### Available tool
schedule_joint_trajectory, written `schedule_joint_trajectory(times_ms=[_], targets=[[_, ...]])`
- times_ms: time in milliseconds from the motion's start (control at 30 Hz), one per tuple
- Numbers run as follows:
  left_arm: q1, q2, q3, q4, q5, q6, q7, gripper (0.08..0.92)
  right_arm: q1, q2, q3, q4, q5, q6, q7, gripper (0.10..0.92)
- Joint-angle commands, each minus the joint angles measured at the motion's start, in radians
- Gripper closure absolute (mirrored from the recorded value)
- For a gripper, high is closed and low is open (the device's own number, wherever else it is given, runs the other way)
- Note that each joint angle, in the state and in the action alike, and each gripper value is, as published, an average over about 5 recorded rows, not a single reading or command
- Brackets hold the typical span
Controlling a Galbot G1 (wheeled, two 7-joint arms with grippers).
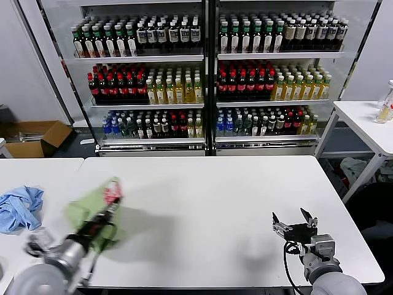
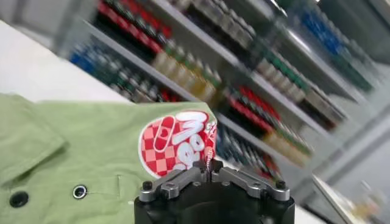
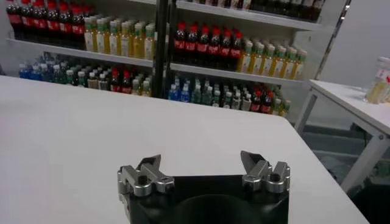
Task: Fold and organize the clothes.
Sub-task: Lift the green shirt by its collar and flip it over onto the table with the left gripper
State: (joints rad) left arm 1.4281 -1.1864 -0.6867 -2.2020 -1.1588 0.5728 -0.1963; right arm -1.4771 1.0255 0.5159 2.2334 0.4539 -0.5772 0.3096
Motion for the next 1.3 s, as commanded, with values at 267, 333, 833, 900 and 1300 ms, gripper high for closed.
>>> schedule_joint_trajectory(times_ms=[267, 333, 833, 900, 1300], targets=[[-0.068, 0.102, 0.073, -0.057, 0.187, 0.004, -0.007, 0.912, 0.016, 0.003, -0.027, -0.004, -0.003, 0.000, 0.000, 0.203], [-0.051, 0.163, 0.005, -0.050, 0.165, 0.005, -0.011, 0.912, 0.015, 0.001, -0.023, -0.004, -0.002, 0.000, -0.001, 0.203], [0.174, 0.597, -0.474, 0.013, 0.022, 0.011, -0.006, 0.912, 0.053, 0.014, -0.056, -0.022, -0.002, 0.002, -0.005, 0.203], [0.172, 0.607, -0.432, 0.009, 0.038, 0.011, -0.002, 0.912, 0.055, 0.015, -0.060, -0.024, -0.002, 0.002, -0.005, 0.203], [0.013, 0.183, 0.334, -0.077, 0.547, 0.006, 0.154, 0.912, 0.041, 0.013, -0.059, -0.022, -0.011, 0.000, 0.002, 0.203]])
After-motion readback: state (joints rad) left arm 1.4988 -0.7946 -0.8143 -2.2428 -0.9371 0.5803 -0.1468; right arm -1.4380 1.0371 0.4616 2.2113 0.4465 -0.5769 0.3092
